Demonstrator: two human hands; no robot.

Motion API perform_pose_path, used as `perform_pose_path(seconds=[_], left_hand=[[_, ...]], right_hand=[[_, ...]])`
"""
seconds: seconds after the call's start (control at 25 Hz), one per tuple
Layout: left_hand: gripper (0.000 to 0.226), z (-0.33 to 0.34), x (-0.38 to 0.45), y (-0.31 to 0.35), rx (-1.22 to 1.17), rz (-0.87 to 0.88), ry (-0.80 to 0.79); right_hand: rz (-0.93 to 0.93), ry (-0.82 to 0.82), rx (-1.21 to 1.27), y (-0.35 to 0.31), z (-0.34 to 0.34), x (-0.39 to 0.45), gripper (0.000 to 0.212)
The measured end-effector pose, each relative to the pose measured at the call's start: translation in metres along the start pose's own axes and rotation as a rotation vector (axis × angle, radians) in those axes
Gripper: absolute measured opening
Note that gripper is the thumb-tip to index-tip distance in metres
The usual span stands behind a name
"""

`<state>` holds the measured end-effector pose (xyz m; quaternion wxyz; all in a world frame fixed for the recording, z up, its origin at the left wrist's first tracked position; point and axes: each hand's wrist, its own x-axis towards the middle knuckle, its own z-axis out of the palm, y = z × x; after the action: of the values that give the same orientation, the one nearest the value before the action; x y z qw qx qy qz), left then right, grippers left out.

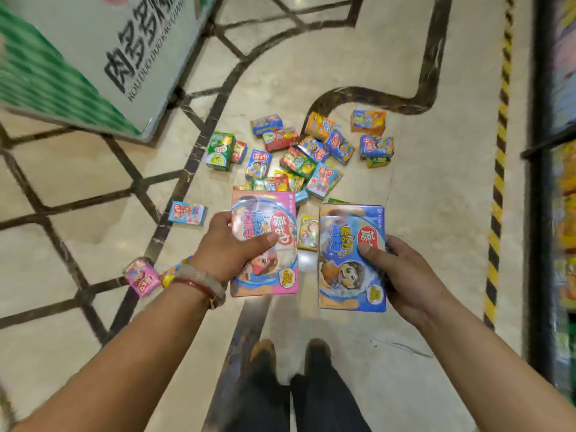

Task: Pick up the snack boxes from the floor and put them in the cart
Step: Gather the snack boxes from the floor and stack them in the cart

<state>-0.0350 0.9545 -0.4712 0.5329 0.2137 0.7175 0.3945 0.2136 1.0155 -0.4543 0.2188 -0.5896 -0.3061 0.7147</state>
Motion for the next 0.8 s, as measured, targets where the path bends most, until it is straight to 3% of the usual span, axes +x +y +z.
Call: perform_pose_path(seconds=[0.12,0.28,0.4,0.68,0.8], left_hand=[[0.079,-0.01,-0.066,0.087,-0.015,0.082,-0.029],[0.043,-0.014,-0.126,0.151,-0.057,0.22,-0.064],[0.024,-0.011,-0.151,0.176,-0.135,0.247,-0.218],[0.075,-0.017,-0.155,0.202,0.007,0.257,-0.51],[0.07,-0.018,-0.152,0.205,0.112,0.256,-0.614]], right_hand=[[-0.084,-0.076,-0.013,-0.065,0.007,-0.077,0.027],[-0.204,-0.097,0.001,-0.11,0.009,-0.152,0.039],[-0.252,-0.067,0.052,-0.124,0.009,-0.186,0.032],[-0.343,0.17,0.274,-0.107,0.031,-0.238,0.023],[-0.352,0.254,0.404,-0.08,0.044,-0.262,0.038]])
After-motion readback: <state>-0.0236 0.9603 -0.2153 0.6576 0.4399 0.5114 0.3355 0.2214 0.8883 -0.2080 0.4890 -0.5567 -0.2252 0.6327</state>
